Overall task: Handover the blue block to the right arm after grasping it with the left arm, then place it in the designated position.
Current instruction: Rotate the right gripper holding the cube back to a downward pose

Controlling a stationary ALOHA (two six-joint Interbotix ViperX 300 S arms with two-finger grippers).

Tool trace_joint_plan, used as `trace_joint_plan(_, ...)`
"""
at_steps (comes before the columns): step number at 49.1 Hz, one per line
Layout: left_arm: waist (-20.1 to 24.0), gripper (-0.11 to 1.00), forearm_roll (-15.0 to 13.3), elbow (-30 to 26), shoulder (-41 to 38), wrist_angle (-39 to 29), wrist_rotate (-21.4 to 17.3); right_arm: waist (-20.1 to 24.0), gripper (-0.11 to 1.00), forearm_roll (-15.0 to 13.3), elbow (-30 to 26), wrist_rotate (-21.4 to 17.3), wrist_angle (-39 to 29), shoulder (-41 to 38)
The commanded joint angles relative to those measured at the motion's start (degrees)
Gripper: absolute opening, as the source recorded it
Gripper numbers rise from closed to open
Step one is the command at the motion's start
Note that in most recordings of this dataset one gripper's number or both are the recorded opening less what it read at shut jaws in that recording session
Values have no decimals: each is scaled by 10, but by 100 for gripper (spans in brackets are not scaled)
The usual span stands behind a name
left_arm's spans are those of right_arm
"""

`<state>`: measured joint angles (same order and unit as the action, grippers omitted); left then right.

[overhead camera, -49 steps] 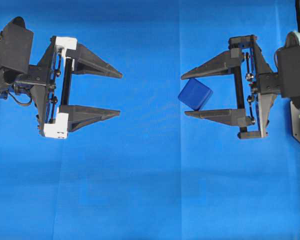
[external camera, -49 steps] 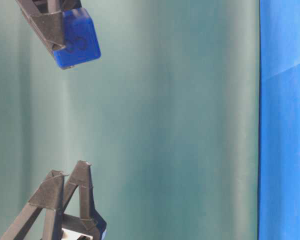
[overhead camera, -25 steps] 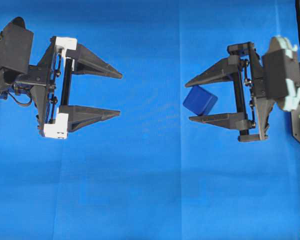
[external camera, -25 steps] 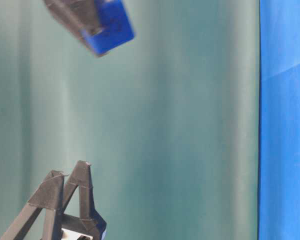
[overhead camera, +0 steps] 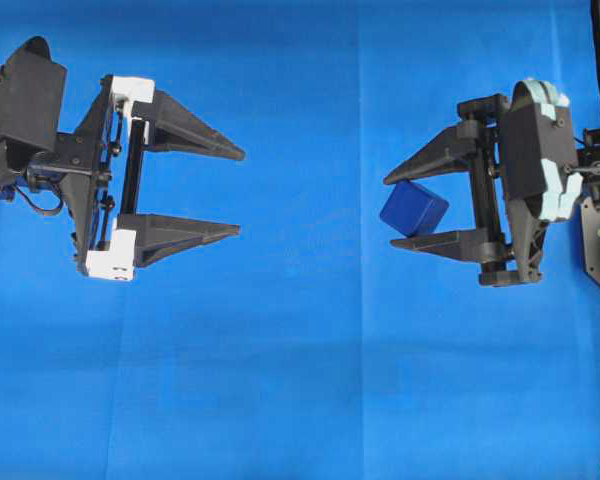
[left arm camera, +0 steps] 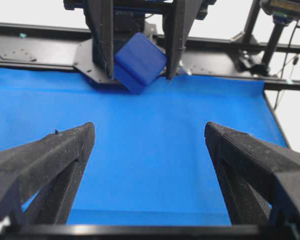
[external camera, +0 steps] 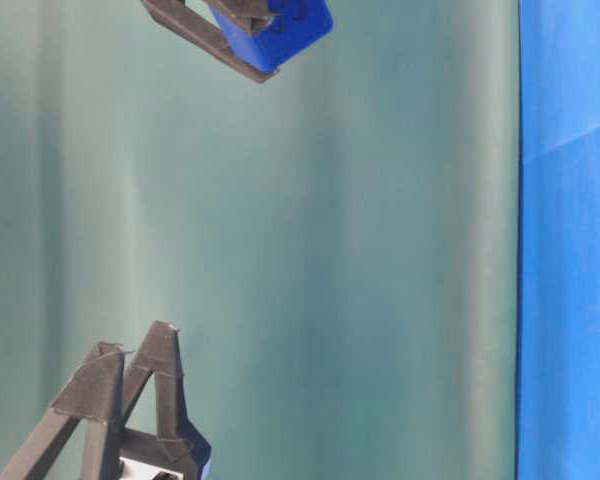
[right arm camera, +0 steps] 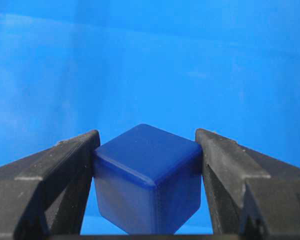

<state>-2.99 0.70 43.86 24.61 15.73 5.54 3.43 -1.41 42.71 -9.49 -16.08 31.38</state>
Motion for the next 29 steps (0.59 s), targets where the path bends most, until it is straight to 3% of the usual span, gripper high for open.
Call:
trace_joint_plan(1, -3, 93, 0, -14, 4, 6, -1, 3, 47, 2, -11, -1, 1, 7)
trace_joint_plan(29, -3, 93, 0, -15, 4, 6, -2, 2, 47, 2, -11, -1, -4, 2)
